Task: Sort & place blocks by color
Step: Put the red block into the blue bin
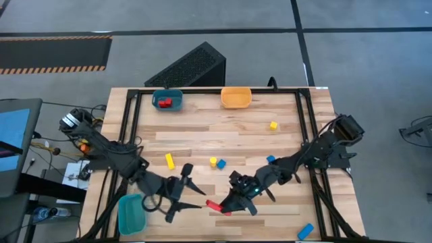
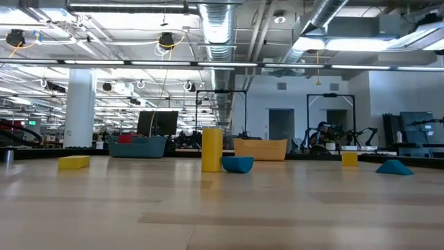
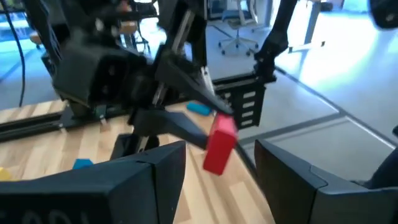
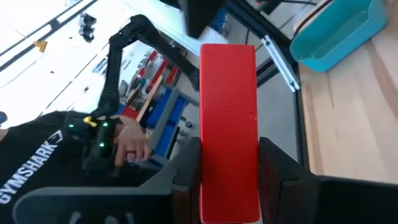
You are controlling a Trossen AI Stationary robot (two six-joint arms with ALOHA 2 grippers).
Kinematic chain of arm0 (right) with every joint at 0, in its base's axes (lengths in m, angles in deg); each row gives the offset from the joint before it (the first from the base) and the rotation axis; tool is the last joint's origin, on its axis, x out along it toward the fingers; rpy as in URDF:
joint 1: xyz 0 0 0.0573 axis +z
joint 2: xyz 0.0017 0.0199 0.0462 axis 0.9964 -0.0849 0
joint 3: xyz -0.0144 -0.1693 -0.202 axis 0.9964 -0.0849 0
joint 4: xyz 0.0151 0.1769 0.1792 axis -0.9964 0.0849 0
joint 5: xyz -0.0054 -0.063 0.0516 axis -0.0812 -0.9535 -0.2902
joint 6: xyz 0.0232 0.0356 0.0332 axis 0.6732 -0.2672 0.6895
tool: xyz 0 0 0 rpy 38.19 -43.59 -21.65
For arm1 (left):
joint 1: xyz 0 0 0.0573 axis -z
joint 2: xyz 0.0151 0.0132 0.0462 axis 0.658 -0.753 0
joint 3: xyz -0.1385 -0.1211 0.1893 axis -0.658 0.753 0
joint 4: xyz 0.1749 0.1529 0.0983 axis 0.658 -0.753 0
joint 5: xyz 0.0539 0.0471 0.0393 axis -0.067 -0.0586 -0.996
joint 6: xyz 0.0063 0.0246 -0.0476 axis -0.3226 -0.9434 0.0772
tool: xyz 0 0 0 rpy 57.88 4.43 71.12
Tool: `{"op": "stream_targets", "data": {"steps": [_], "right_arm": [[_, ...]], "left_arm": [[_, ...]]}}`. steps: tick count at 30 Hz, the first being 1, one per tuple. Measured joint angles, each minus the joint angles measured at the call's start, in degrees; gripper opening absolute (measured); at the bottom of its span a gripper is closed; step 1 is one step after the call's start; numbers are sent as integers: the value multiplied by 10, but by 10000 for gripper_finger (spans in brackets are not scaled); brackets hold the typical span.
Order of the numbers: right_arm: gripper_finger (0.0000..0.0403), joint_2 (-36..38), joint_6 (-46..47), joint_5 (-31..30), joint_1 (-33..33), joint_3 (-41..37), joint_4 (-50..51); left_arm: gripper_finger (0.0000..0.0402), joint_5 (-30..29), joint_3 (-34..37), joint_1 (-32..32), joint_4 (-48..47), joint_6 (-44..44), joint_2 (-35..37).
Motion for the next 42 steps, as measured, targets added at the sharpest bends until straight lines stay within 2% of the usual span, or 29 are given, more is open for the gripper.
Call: {"op": "stream_targets", "data": {"steps": [9,15,19,22,24,26,29,32,35,39,42], "right_arm": [[101,0,4,55,-41,0,0],[101,0,0,117,-83,0,-6],[101,0,0,185,-121,-1,-14],[98,2,3,242,-158,-1,-17],[114,3,-5,275,-189,-1,-17],[158,6,-14,292,-229,-1,-7],[236,15,-32,267,-302,0,30],[288,36,-59,243,-378,2,81],[306,67,-79,214,-448,2,163],[304,125,-145,230,-518,1,257],[298,166,-211,227,-563,1,316]], "left_arm": [[169,49,0,-43,10,-43,-8],[86,110,-2,-93,-30,-39,-8],[25,165,-9,-131,-48,-49,-2],[24,189,-25,-165,-76,-58,5],[26,184,-43,-193,-119,-60,10],[33,142,-59,-227,-181,-50,21],[34,66,-66,-297,-240,-27,31],[28,57,-67,-378,-273,13,44],[27,75,-66,-465,-310,35,49],[29,4,-64,-566,-347,50,47],[28,-4,-55,-630,-404,72,48]]}}
